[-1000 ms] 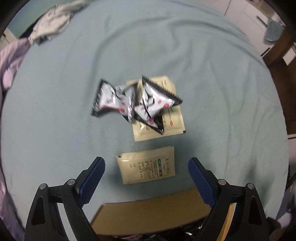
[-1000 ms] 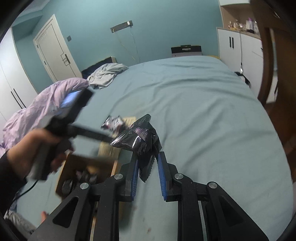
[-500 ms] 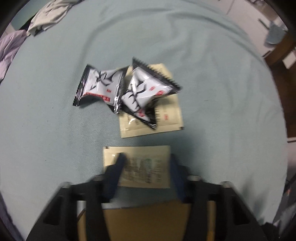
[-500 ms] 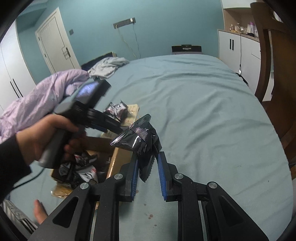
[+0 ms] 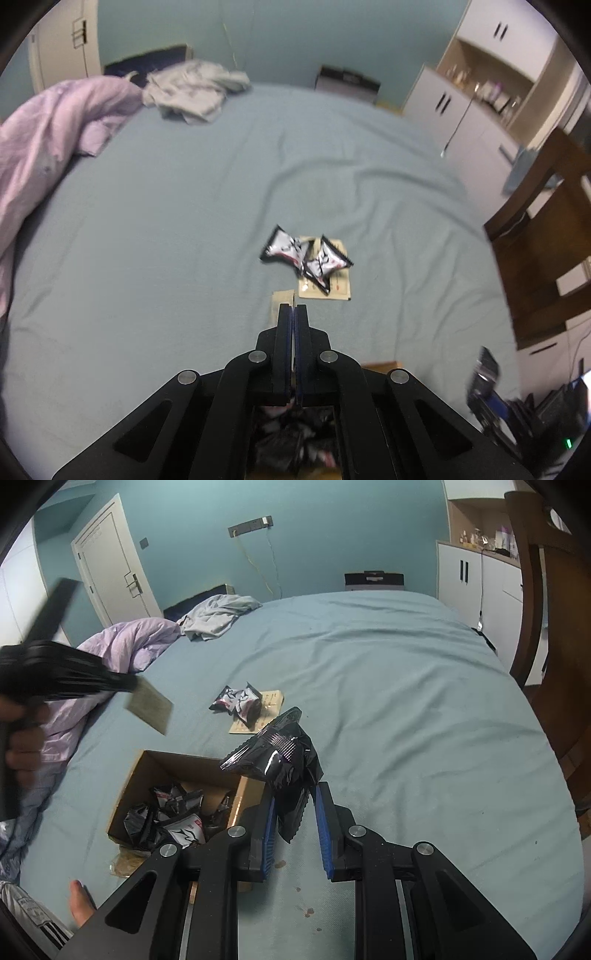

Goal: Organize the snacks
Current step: 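Drop a beige sachet into the box with the left gripper while the right holds its packet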

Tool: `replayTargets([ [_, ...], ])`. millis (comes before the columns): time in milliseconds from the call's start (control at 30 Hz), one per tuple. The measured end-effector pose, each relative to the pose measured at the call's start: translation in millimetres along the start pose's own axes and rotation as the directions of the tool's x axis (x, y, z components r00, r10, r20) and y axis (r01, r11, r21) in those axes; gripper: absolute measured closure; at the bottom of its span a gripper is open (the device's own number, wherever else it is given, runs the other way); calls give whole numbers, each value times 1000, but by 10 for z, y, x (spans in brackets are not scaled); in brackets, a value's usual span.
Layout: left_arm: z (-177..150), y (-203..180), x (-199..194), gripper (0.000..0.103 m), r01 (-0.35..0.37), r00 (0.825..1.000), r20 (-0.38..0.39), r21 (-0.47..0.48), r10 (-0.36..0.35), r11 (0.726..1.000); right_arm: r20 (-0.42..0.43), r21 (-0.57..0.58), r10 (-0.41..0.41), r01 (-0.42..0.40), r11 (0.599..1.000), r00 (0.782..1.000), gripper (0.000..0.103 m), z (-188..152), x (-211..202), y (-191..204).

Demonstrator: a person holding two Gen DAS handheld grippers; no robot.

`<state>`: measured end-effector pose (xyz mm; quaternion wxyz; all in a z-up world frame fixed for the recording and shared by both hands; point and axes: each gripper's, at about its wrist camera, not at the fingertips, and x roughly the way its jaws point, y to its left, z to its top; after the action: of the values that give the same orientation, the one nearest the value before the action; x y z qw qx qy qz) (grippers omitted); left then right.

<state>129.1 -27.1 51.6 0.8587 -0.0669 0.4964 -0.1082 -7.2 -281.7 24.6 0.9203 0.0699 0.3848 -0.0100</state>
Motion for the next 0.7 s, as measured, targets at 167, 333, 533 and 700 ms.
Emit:
replayTargets([
  [167, -160, 160, -540, 103, 61, 992, 111, 23, -63, 998, 4, -29, -3, 3, 1000, 1000, 85, -48, 26, 54],
  [333, -487, -65, -641, 103, 31, 986, 158, 166, -58, 986, -7, -50, 3, -3, 999, 1000, 85, -54, 63, 94],
  [533, -924, -235, -248, 103, -20, 988, 151, 243, -17, 970, -22, -61, 28, -29, 998, 999, 85, -39, 79, 142],
  [700, -1079, -299, 112, 103, -10, 999, 43, 284, -2, 959, -20, -83, 33, -34, 996, 999, 85, -56, 88, 193],
])
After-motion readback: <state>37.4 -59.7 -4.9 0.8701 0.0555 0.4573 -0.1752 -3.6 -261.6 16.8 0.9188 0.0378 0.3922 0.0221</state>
